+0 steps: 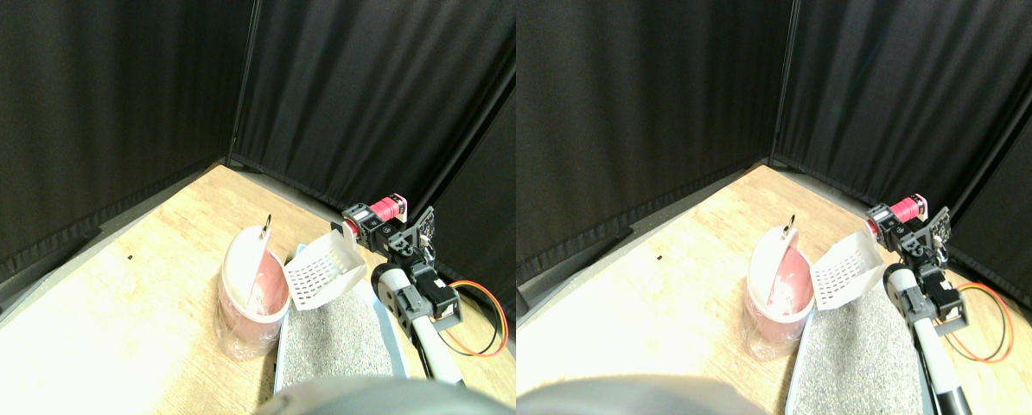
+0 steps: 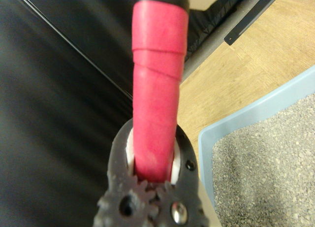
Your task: Scoop (unimanual)
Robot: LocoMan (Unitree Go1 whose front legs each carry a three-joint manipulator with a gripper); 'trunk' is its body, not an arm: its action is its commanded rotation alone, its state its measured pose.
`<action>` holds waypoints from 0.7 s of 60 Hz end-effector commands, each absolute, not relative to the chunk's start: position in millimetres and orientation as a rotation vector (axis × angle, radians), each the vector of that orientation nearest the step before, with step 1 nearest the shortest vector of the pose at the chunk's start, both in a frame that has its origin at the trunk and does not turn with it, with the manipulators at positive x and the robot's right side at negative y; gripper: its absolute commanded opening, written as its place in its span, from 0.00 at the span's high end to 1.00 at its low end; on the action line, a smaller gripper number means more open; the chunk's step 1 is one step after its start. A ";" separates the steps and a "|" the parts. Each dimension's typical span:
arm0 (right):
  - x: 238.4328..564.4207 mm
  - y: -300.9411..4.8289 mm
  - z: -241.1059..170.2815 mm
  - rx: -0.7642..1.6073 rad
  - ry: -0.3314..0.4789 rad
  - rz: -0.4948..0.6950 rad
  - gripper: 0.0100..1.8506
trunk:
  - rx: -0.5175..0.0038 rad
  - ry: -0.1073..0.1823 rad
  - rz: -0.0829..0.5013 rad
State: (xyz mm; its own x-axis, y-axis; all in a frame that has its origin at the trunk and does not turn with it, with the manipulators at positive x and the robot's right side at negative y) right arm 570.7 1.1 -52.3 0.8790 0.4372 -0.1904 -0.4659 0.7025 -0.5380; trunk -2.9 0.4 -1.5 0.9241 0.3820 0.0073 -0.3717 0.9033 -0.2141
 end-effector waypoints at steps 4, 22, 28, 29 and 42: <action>572.8 2.5 -41.6 -0.580 -0.013 0.481 0.97 | -0.211 -0.039 0.405; 574.7 -5.2 -45.8 -0.513 -0.013 0.472 0.97 | -0.201 -0.036 0.394; 576.4 -10.9 -47.2 -0.437 -0.008 0.440 0.97 | -0.196 -0.035 0.385; 577.1 -13.0 -47.7 -0.413 -0.006 0.435 0.95 | -0.194 -0.034 0.384; 583.0 -46.2 -55.0 -0.171 -0.025 0.345 0.97 | -0.179 -0.026 0.347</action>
State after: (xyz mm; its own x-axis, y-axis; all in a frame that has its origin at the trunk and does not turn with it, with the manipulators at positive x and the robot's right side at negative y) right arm 579.9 -40.5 -63.0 0.9296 0.3572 -0.0906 -0.3684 0.9057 -0.2097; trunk -2.4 -1.1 -1.4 0.9366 0.3504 0.0042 -0.3441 0.9220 -0.1775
